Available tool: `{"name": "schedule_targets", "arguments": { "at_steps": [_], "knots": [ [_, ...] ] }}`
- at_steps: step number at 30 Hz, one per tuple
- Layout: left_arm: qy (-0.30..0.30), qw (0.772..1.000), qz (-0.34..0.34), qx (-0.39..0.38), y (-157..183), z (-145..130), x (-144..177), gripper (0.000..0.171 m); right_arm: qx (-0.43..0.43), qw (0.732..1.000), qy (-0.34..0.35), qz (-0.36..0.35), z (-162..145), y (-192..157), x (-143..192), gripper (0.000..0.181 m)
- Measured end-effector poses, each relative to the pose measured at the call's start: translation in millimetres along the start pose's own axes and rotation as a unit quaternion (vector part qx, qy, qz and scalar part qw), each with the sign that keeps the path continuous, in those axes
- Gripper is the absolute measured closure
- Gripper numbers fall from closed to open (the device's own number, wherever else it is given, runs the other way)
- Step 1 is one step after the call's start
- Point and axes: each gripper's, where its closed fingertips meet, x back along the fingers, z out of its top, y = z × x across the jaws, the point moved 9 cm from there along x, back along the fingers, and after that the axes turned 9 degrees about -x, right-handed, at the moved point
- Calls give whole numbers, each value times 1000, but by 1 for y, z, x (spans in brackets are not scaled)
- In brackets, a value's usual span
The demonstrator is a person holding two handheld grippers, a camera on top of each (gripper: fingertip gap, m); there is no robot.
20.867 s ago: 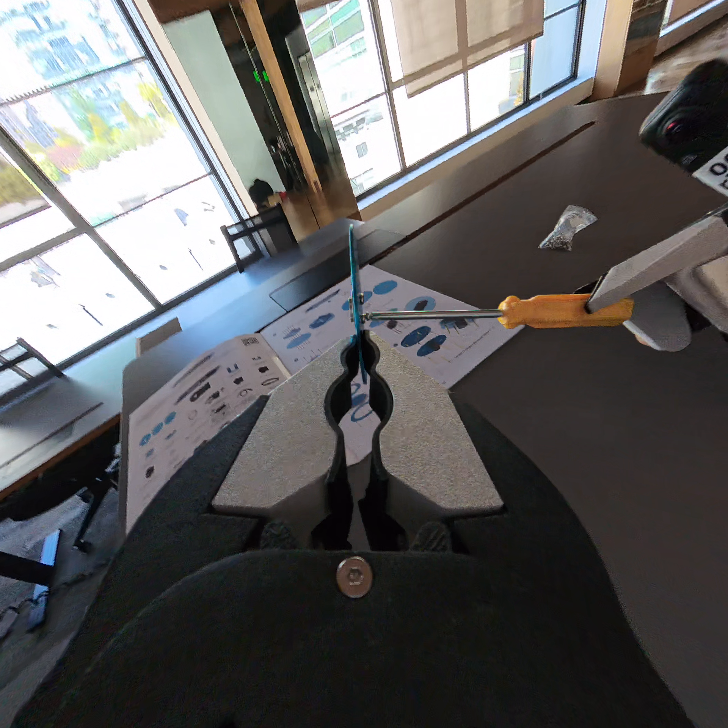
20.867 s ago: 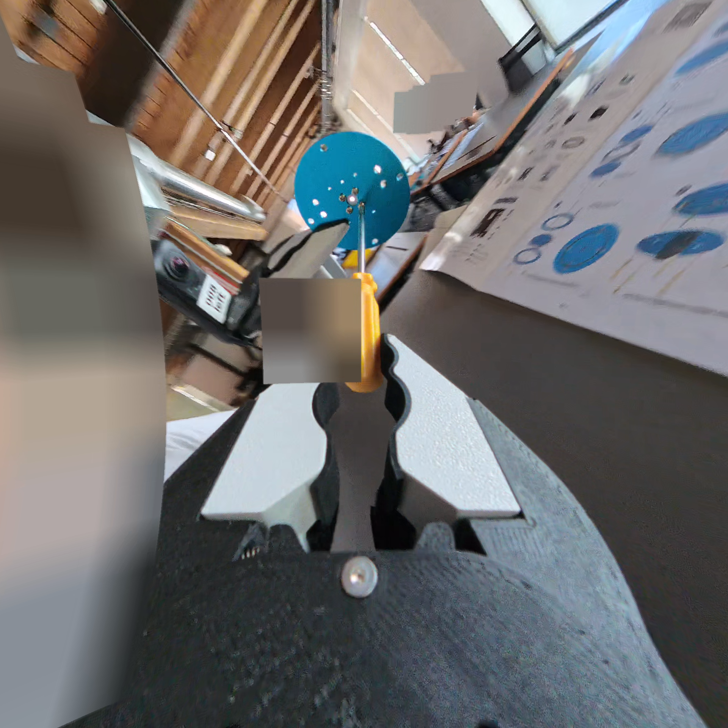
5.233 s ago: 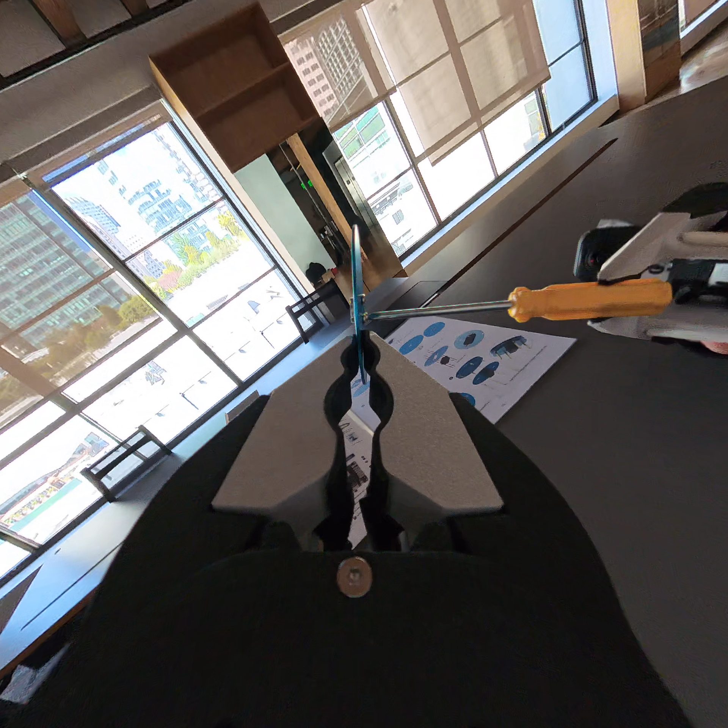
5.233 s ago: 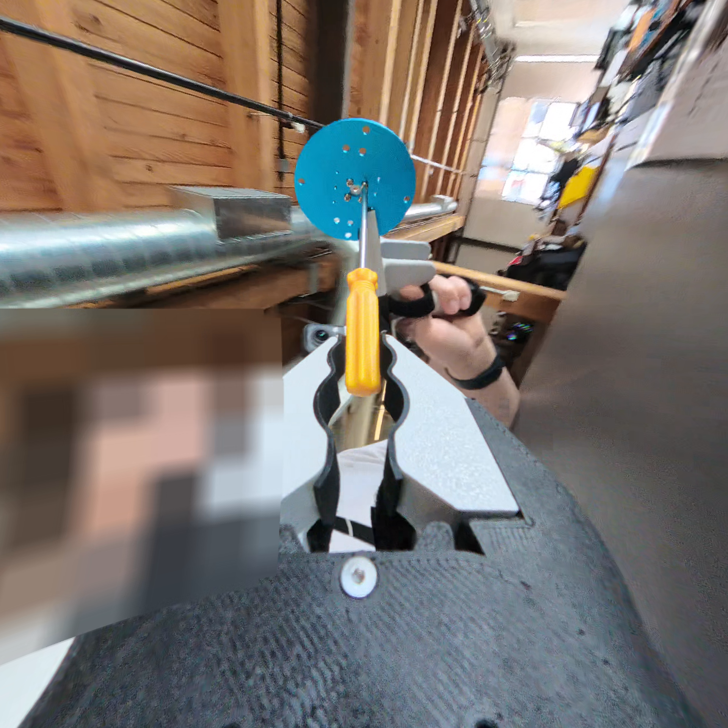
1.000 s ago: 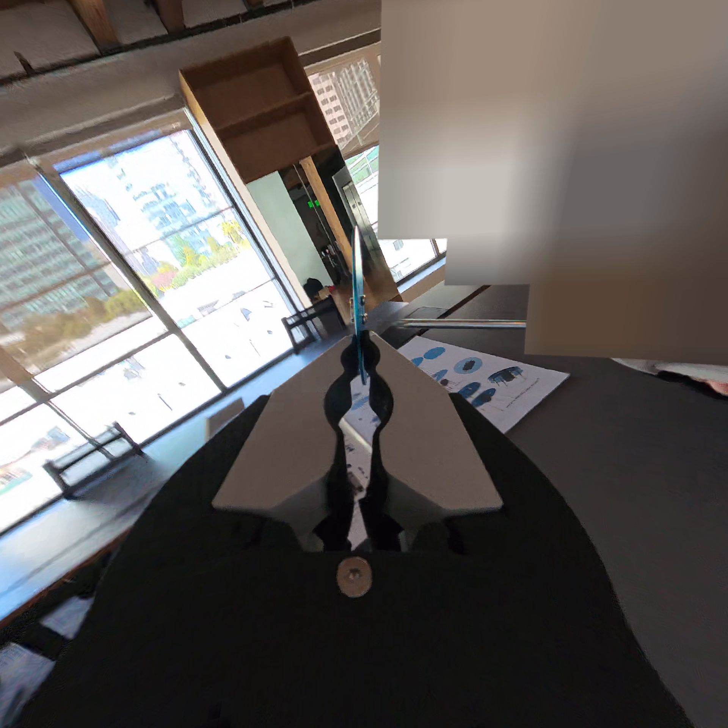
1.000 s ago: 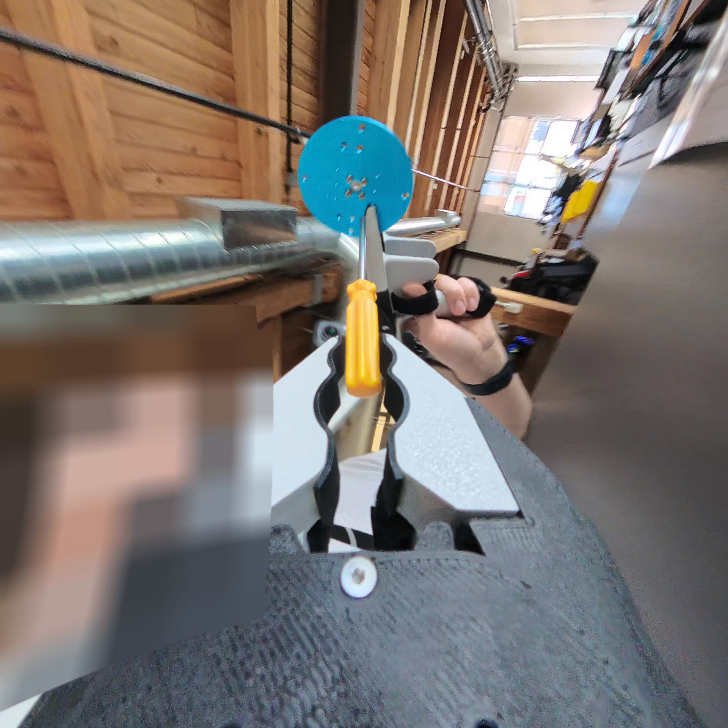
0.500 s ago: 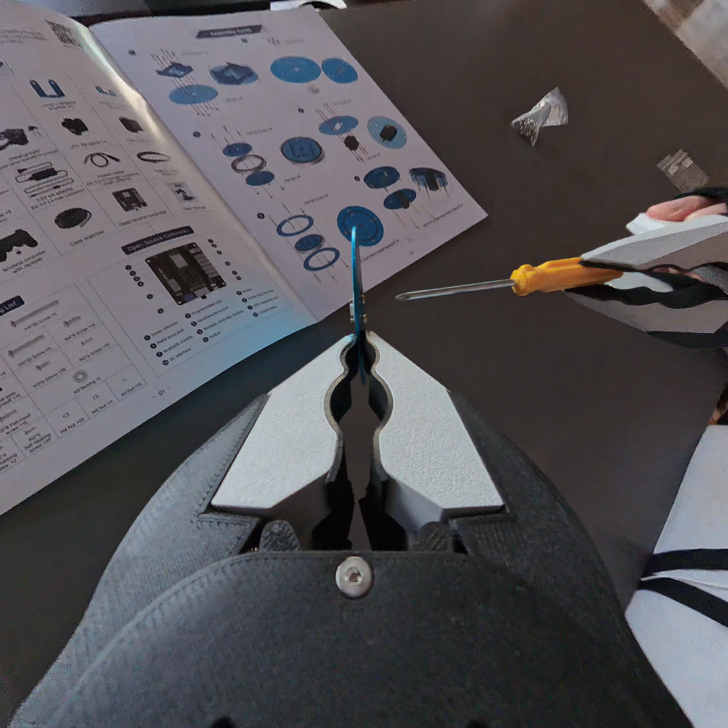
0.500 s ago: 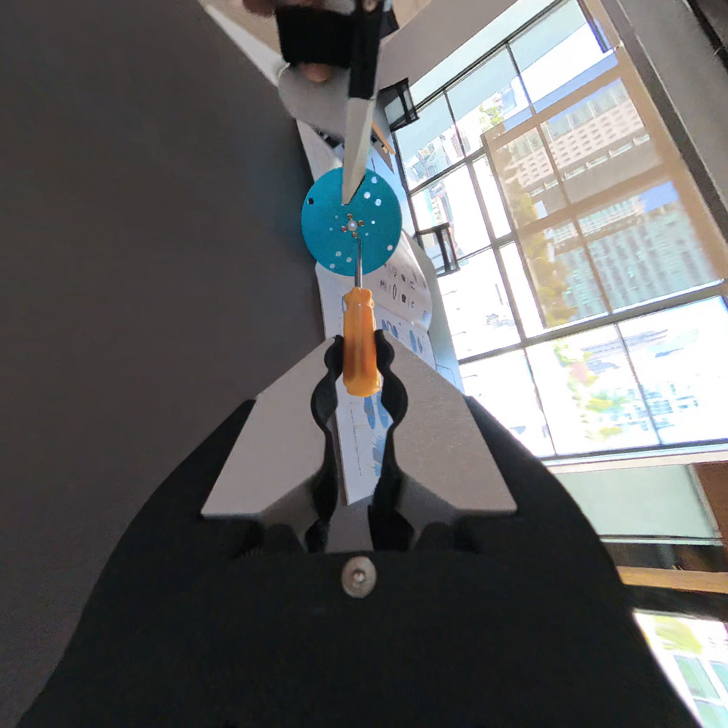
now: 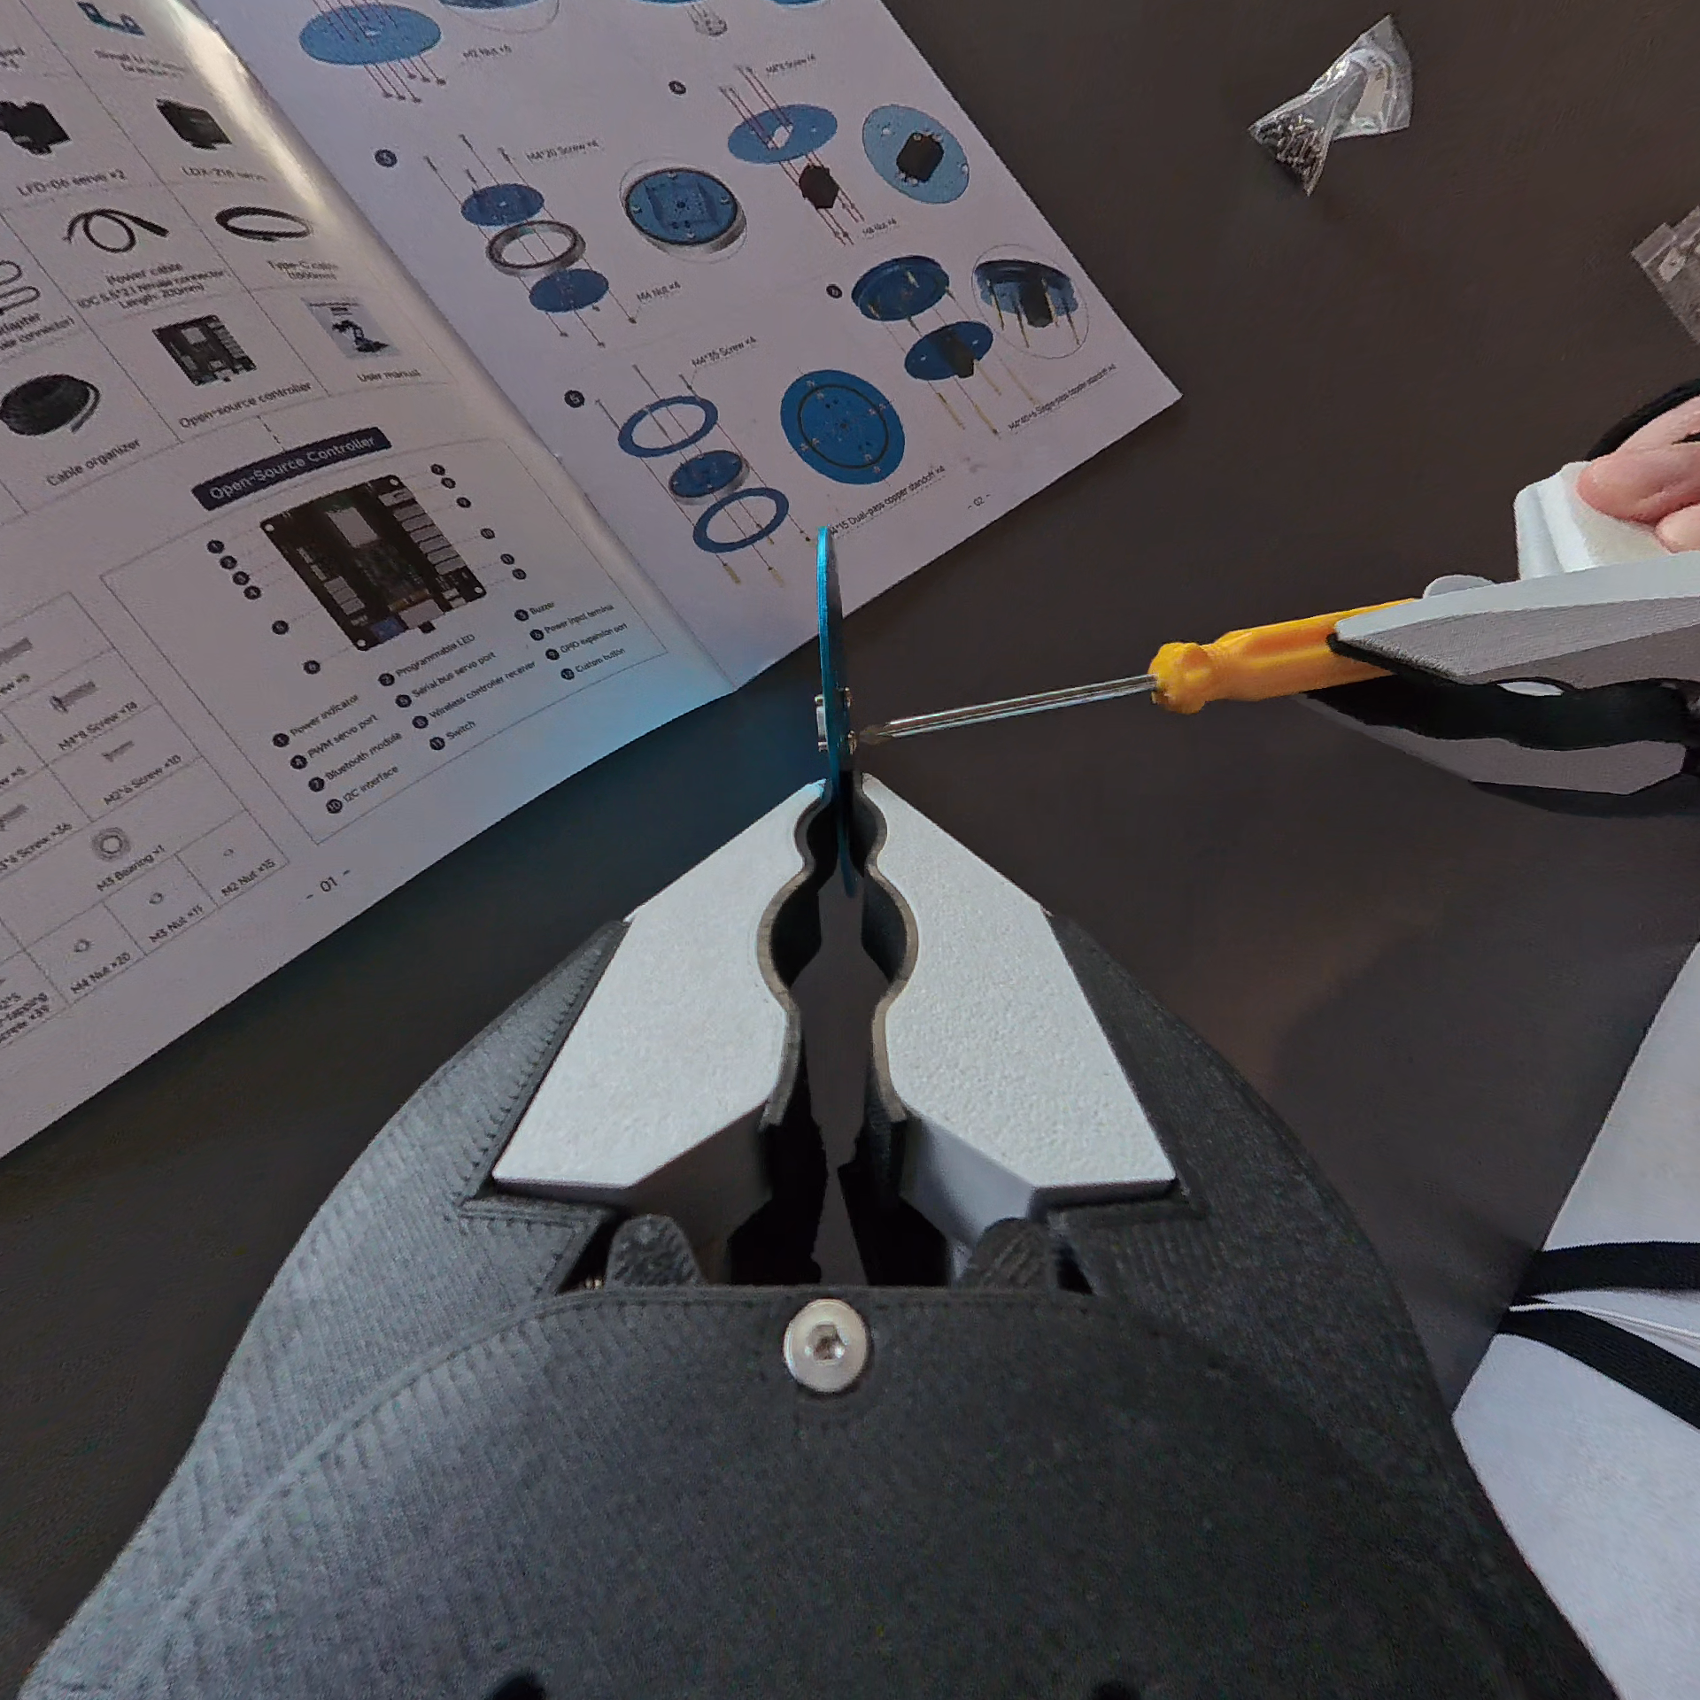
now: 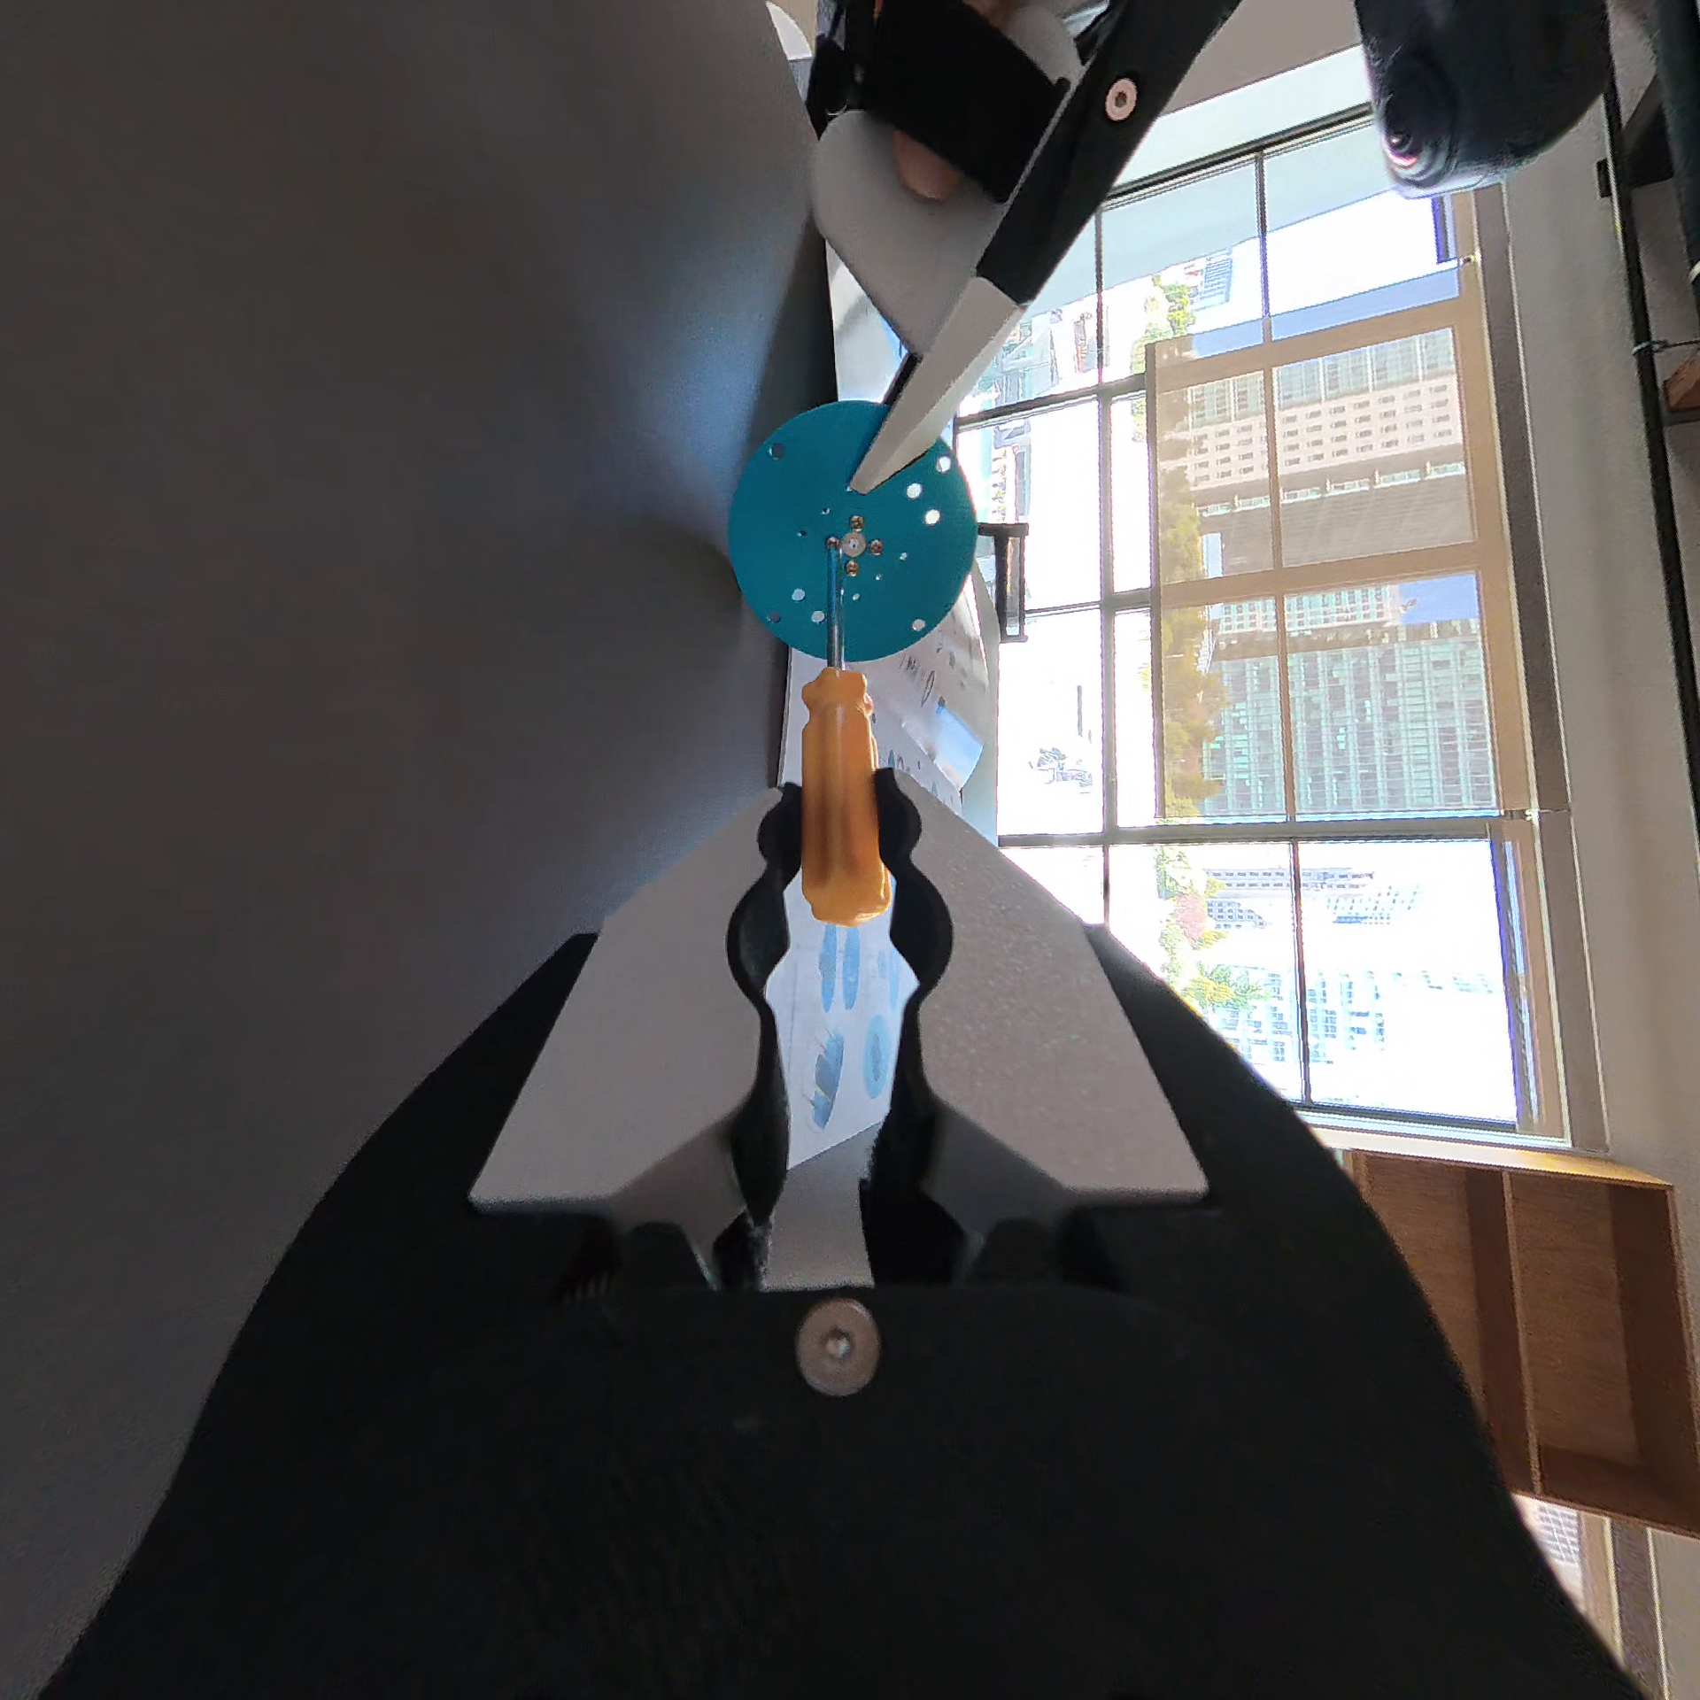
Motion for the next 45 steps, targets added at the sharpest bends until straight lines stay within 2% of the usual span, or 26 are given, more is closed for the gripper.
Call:
{"name": "schedule_targets", "arguments": {
  "at_steps": [15,20,22,24,26,28,31,33,35,37,40,43,45],
  "knots": [
    [-2,1000,7,-12,3,1,-2,171,24,1000,-9,-4,3,-1,1,165],
    [-11,999,33,-38,11,3,-3,171,147,989,-14,-29,7,-6,3,165],
    [-11,998,43,-45,12,3,-3,171,99,995,-7,-16,9,-6,3,166],
    [-7,997,56,-51,11,3,-3,171,-25,1000,-5,8,8,1,0,166],
    [5,995,78,-63,12,6,-3,171,-180,983,-5,34,3,10,-3,166],
    [32,992,98,-75,14,10,1,171,-306,951,0,47,-4,19,-5,166],
    [93,986,112,-84,18,18,11,171,-462,884,36,66,-15,32,-3,166],
    [139,978,122,-95,22,24,19,171,-562,820,72,87,-23,40,0,166],
    [178,965,142,-130,28,28,26,171,-654,740,110,114,-31,46,2,166],
    [217,945,172,-177,37,32,33,171,-732,649,146,149,-38,49,4,166],
    [266,906,214,-250,50,34,42,171,-819,491,193,226,-44,45,3,166],
    [307,880,225,-284,58,34,49,171,-870,319,224,303,-45,36,1,166],
    [331,868,224,-293,60,33,52,171,-882,227,238,338,-43,30,-1,166]
  ]
}}
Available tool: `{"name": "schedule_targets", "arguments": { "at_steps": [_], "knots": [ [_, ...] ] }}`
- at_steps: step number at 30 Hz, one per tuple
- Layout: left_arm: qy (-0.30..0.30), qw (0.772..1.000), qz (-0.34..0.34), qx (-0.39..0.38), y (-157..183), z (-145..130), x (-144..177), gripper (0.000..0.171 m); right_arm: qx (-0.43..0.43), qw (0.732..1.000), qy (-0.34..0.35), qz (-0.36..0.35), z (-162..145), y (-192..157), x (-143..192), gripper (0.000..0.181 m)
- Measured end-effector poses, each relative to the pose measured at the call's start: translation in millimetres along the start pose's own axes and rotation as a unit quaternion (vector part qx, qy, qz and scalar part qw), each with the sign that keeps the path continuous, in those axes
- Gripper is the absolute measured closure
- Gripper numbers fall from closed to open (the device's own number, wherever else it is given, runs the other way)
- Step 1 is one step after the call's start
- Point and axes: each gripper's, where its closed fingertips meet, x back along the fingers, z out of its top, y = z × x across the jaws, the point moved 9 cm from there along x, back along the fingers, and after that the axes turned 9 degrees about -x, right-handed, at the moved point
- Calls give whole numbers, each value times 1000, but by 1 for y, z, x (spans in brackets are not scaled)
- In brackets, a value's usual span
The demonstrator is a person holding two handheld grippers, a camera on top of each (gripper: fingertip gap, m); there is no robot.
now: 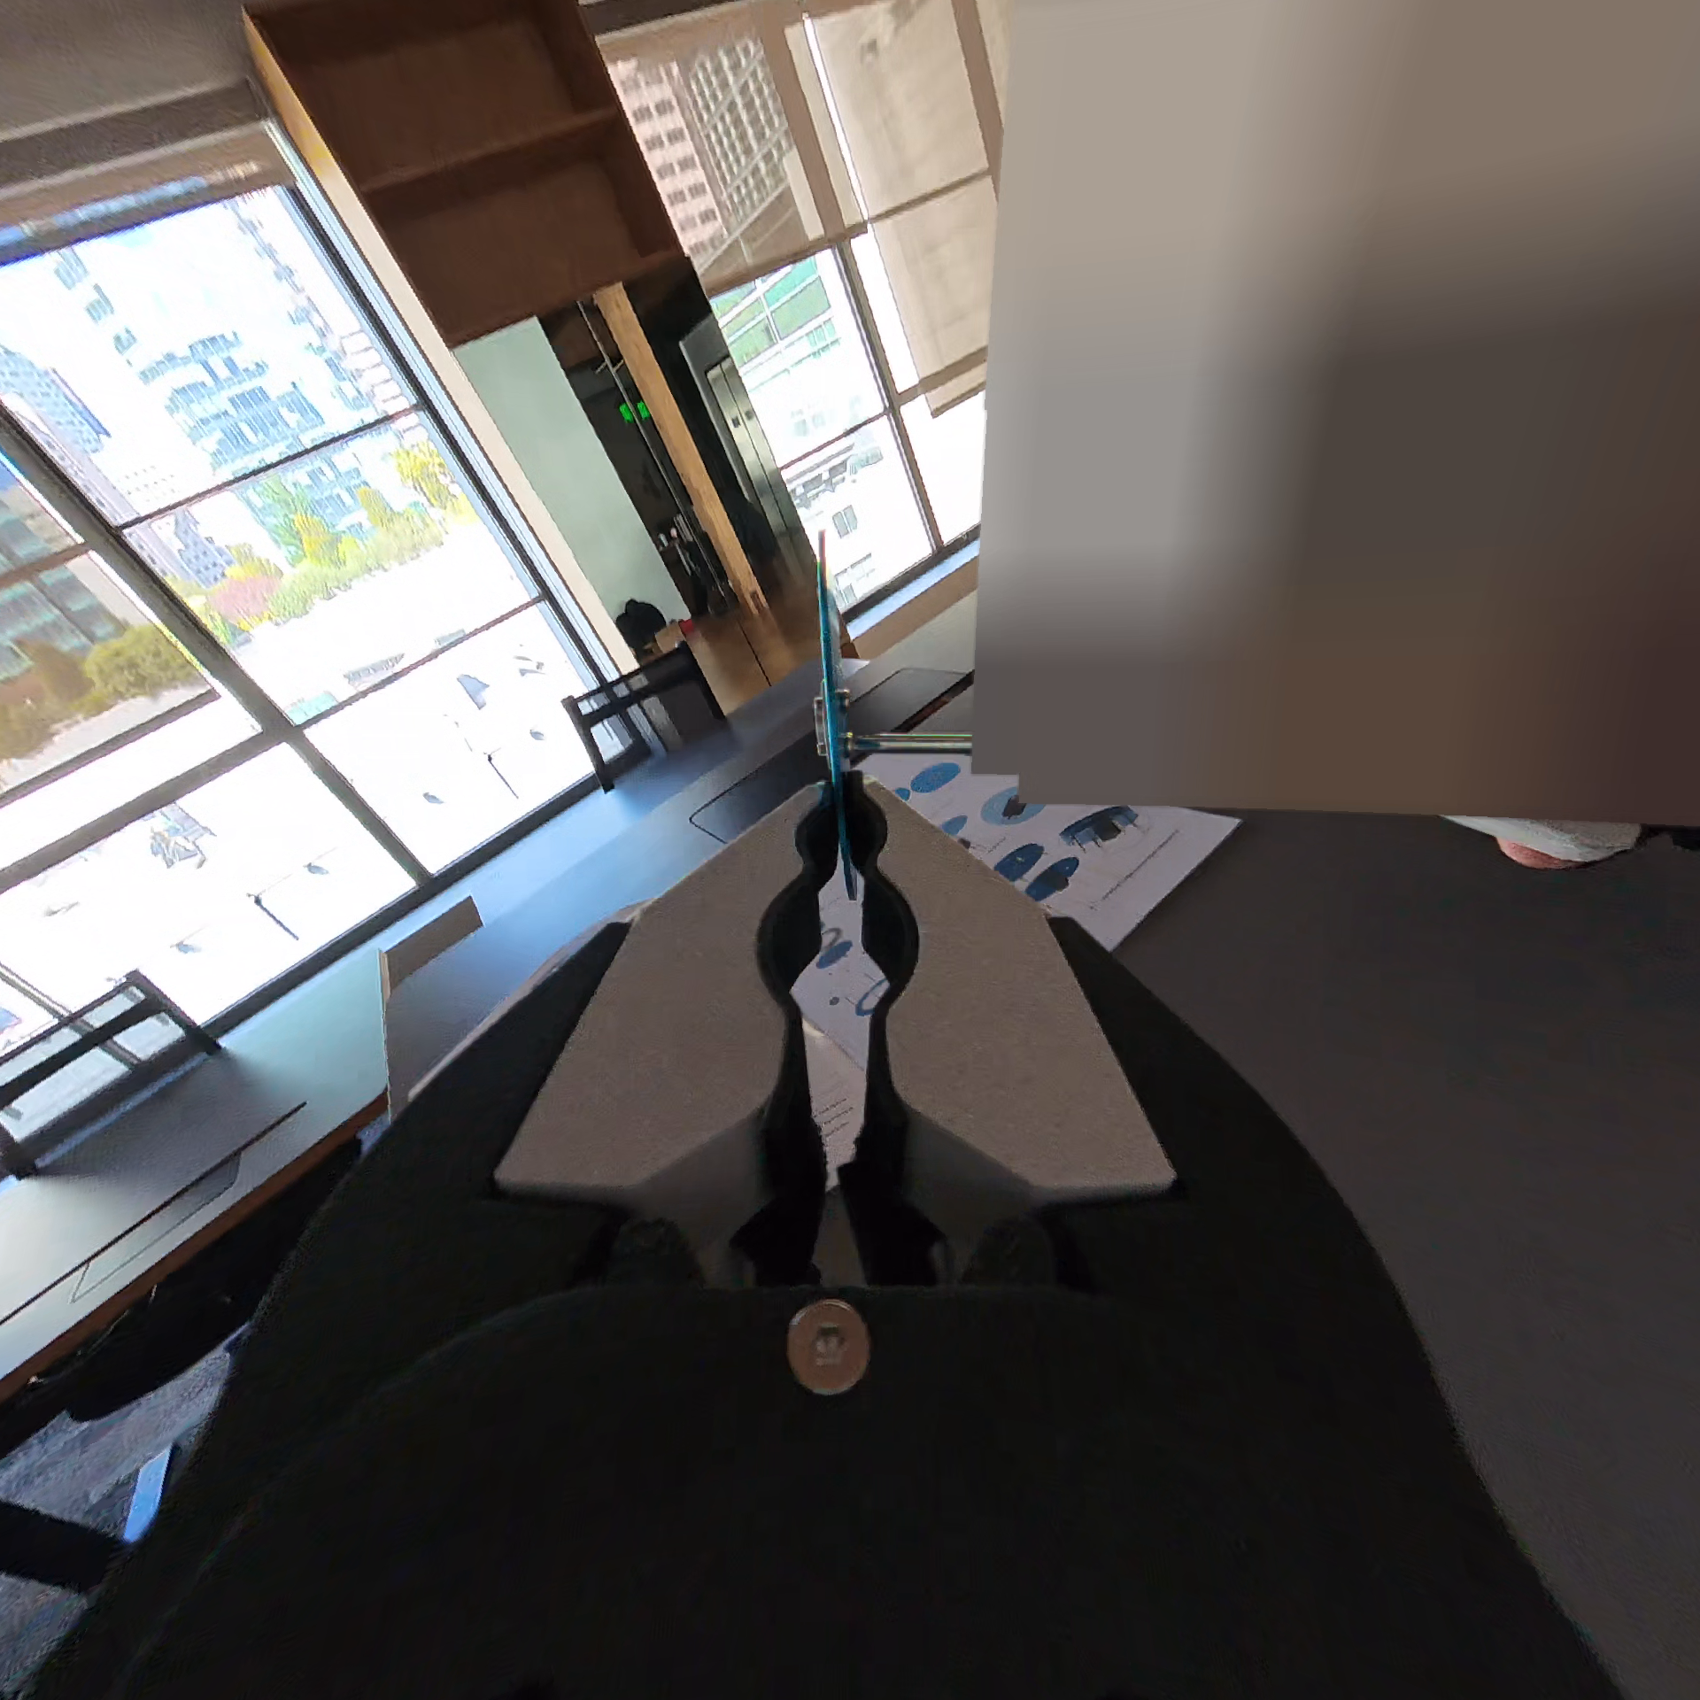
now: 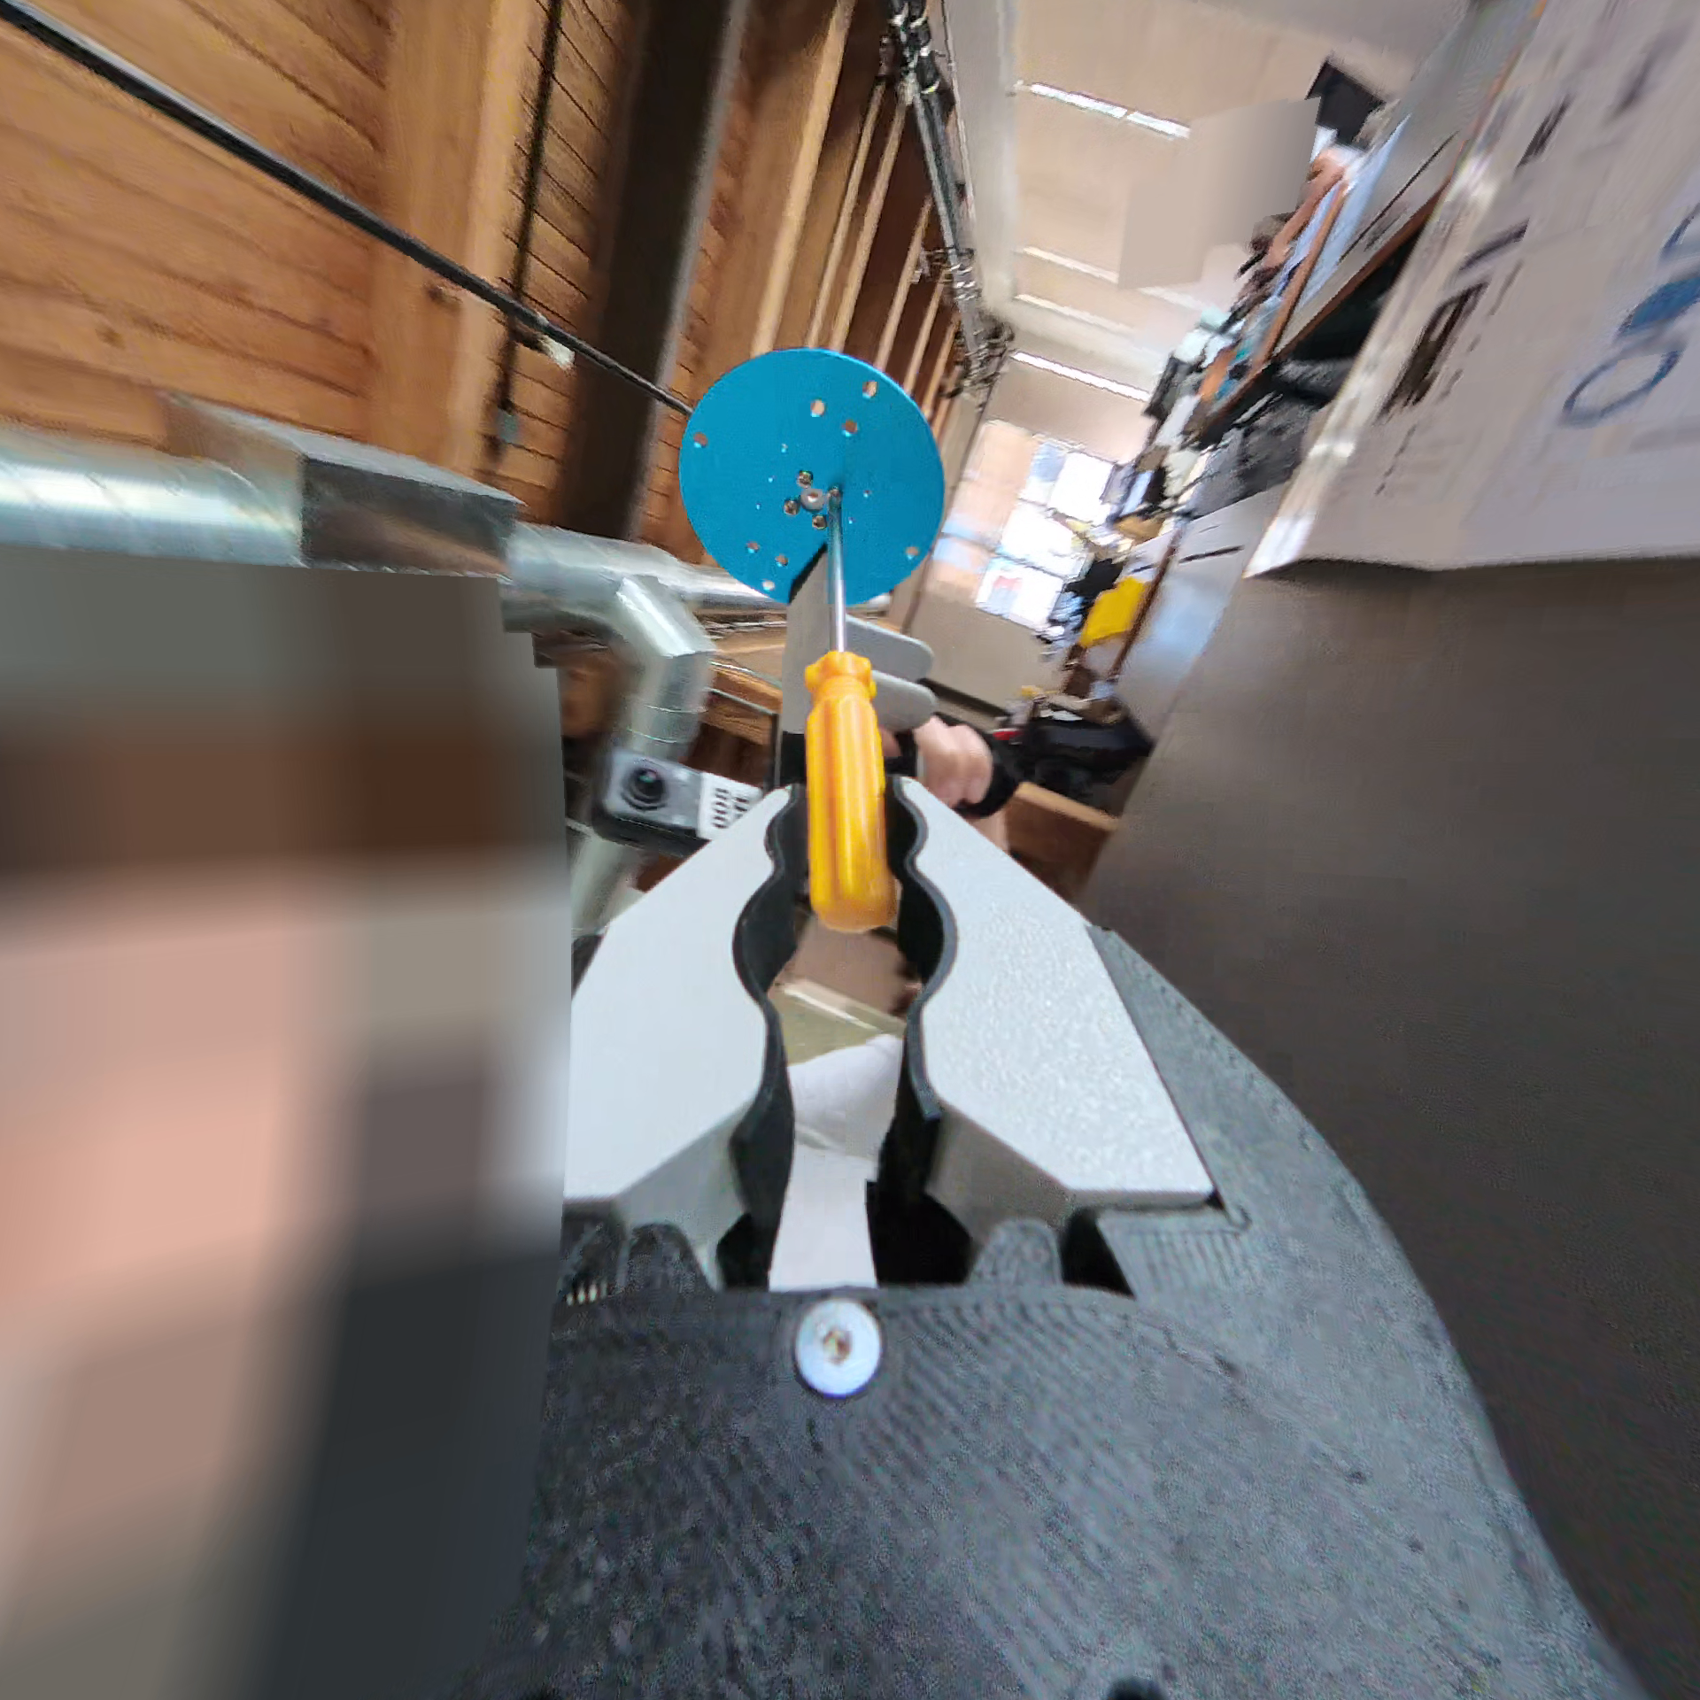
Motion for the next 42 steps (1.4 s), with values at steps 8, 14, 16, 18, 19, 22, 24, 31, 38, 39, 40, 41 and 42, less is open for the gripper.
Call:
{"name": "schedule_targets", "arguments": {
  "at_steps": [8,14,16,18,19,22,24,31,38,39,40,41,42],
  "knots": [
    [-60,994,-11,95,-15,-15,-7,171,-44,999,-3,0,-3,7,3,166],
    [-213,916,-147,308,-22,-66,-22,171,311,938,-49,-143,17,-18,9,166],
    [-233,905,-155,320,-21,-73,-24,171,498,834,-80,-224,16,-28,8,166],
    [-258,900,-165,309,-18,-76,-24,171,642,705,-104,-284,6,-33,5,166],
    [-264,899,-169,306,-16,-77,-25,171,695,643,-114,-302,0,-33,3,167],
    [-277,892,-191,302,-9,-77,-26,171,789,504,-136,-324,-20,-26,-5,166],
    [-286,891,-197,291,-5,-77,-27,171,814,453,-154,-330,-29,-19,-10,166],
    [-309,886,-214,272,5,-80,-29,171,851,339,-202,-346,-39,-2,-15,166],
    [-310,884,-215,277,5,-81,-29,171,851,315,-233,-349,-41,10,-15,166],
    [-310,884,-215,276,5,-81,-29,171,853,313,-232,-349,-41,10,-15,166],
    [-310,884,-215,275,5,-81,-29,171,853,312,-232,-348,-41,11,-16,166],
    [-310,884,-215,274,5,-81,-29,171,854,311,-231,-347,-41,11,-16,166],
    [-311,884,-215,274,5,-81,-29,171,855,310,-230,-347,-42,11,-16,166]
  ]
}}
